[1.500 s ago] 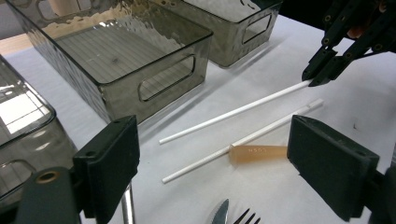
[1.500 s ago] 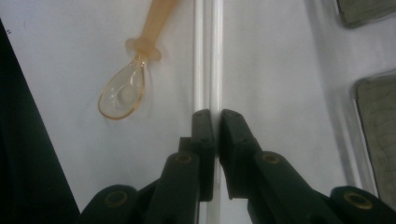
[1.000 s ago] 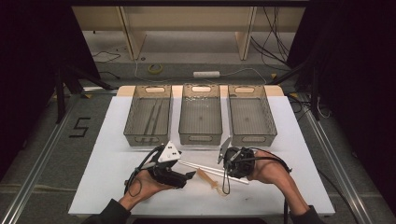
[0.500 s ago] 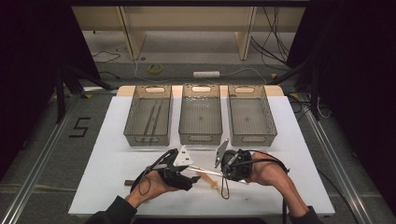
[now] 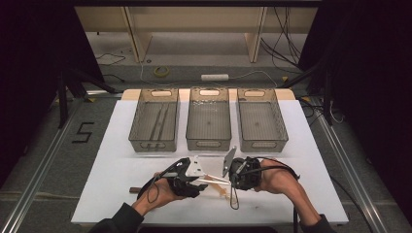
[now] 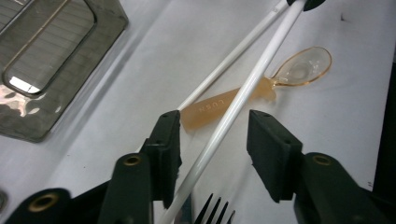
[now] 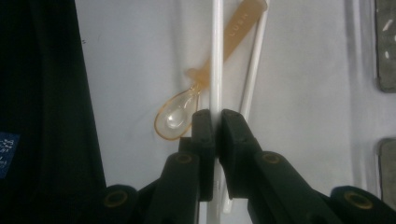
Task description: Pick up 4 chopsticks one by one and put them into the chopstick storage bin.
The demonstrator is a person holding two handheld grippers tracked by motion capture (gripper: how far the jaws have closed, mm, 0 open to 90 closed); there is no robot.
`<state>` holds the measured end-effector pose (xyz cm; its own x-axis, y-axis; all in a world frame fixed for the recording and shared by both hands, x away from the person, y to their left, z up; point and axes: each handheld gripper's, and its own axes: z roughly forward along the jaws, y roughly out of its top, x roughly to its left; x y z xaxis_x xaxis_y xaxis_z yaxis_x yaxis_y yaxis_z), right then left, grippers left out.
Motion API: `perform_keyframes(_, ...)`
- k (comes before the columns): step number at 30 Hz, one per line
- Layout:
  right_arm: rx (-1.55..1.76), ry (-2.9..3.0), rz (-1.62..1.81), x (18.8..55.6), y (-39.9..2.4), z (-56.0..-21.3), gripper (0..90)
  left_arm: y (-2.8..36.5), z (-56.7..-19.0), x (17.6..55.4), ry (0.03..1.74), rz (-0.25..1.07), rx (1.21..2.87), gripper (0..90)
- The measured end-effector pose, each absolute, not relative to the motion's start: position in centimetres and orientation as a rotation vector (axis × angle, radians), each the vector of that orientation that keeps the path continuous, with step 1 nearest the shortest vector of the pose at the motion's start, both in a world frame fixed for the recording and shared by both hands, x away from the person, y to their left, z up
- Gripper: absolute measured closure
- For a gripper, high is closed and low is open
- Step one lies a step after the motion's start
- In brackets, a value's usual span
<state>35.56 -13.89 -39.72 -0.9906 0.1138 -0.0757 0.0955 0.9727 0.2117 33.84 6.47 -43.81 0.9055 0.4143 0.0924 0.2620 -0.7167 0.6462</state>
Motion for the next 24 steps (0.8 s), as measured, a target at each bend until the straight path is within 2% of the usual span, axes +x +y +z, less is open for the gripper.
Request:
perform_keyframes(9, 0.142, 3.043, 0.316, 35.5, -13.8, -39.8, 85.0, 6.3, -43.9, 33.7, 0.428, 0.303, 2.445, 68.8)
perform_keyframes(18, 0.096, 3.050, 0.331, 35.2, -14.0, -39.7, 84.8, 6.2, -43.5, 33.3, 0.330, 0.292, 2.494, 74.8)
perform_keyframes(24, 0.074, 3.033, 0.351, 35.3, -14.3, -39.5, 80.1, 6.0, -43.3, 32.5, 0.225, 0.213, 2.510, 82.6)
